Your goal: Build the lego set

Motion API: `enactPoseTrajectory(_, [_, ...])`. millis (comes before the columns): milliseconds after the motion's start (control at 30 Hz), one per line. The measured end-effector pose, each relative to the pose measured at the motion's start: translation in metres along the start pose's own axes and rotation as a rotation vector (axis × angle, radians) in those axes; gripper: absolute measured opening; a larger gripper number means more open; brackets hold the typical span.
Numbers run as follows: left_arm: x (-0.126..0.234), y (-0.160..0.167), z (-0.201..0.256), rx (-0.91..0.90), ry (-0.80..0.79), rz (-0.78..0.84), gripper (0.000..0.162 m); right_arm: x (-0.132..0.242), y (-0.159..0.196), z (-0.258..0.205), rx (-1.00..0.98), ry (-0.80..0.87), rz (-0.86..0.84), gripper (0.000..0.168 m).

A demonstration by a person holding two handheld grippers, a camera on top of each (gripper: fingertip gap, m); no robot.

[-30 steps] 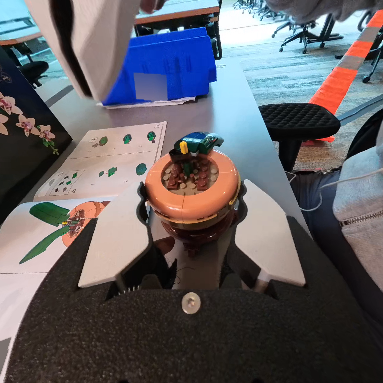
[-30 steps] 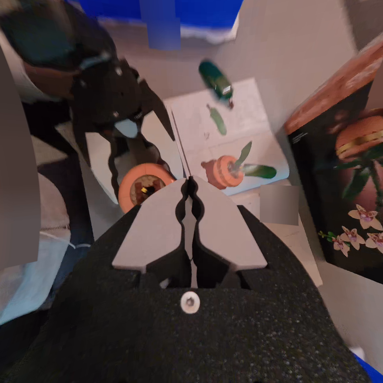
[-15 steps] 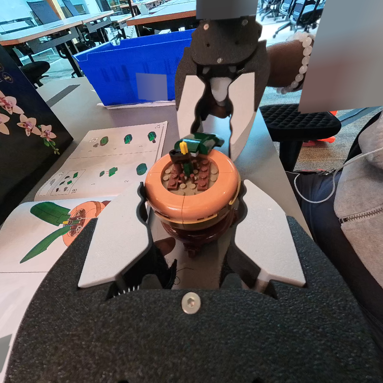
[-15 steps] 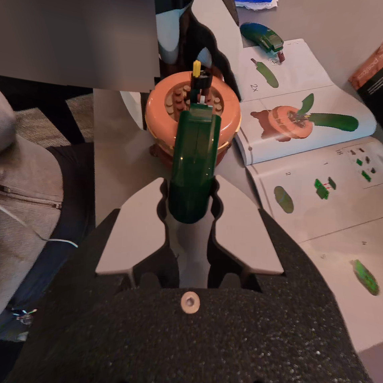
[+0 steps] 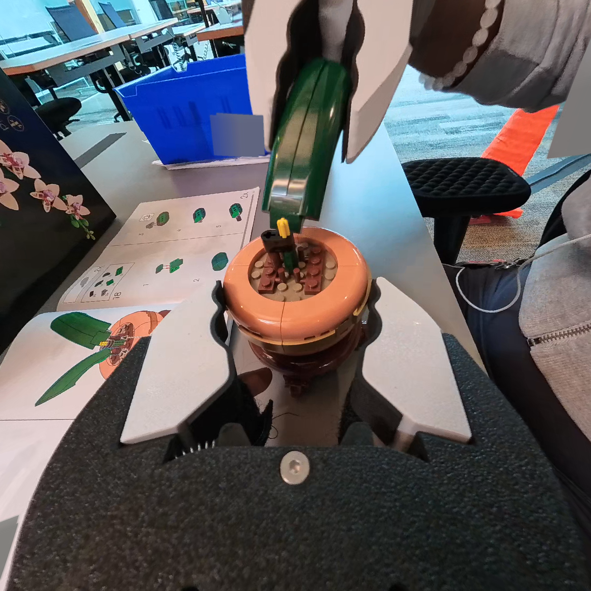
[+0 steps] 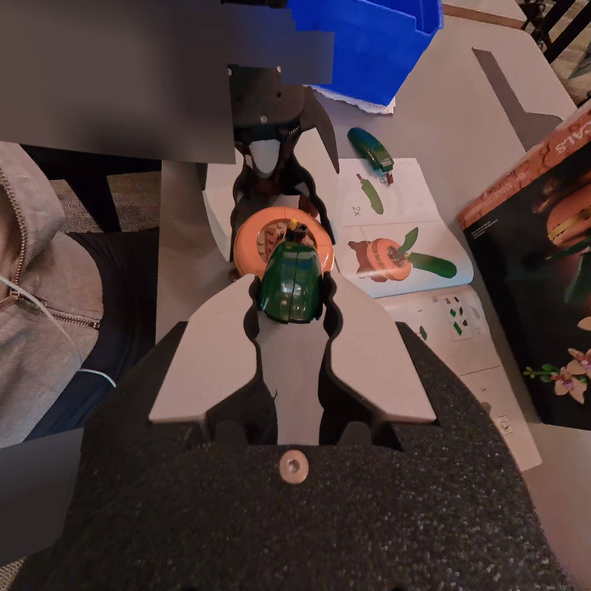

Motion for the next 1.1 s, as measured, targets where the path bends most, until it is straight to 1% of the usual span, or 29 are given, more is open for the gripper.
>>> enactPoseTrajectory(167, [0.000, 0.000, 0.000, 0.001, -0.006, -0.001, 0.085, 0.002, -0.010, 0.008, 0.022, 0.000, -0.042, 0.036])
enactPoseTrajectory(400, [-0.001, 0.000, 0.000, -0.002, -0.009, -0.002, 0.085, -0.003, -0.029, 0.014, 0.001, -0.029, 0.040, 0.036])
enactPoseTrajectory(567, [-0.002, 0.000, 0.000, 0.000, -0.015, -0.003, 0.085, -0.010, -0.043, 0.022, -0.016, -0.026, 0.066, 0.036])
enactPoseTrajectory(733, [0.000, 0.000, -0.004, 0.004, -0.022, -0.005, 0.085, -0.015, -0.048, 0.027, -0.019, -0.017, 0.066, 0.038])
enactPoseTrajectory(800, [0.000, 0.000, -0.004, 0.005, -0.023, -0.006, 0.085, -0.015, -0.049, 0.026, -0.023, -0.013, 0.093, 0.039])
enactPoseTrajectory(933, [0.000, 0.000, -0.003, 0.009, -0.020, -0.006, 0.085, -0.006, -0.057, 0.024, -0.048, -0.030, 0.214, 0.039])
enactPoseTrajectory(1100, [0.000, 0.000, -0.004, 0.014, -0.017, -0.007, 0.085, -0.003, -0.036, 0.024, -0.101, -0.019, 0.225, 0.052])
Point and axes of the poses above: each gripper's, where its closed fingertips meet, x back along the fingers, y out of its underside, z = x × y across the jaws, the point moved 2 cm from there along x, back along the fingers, and after that the axes turned 11 degrees about -y, right-handed, at the moved point
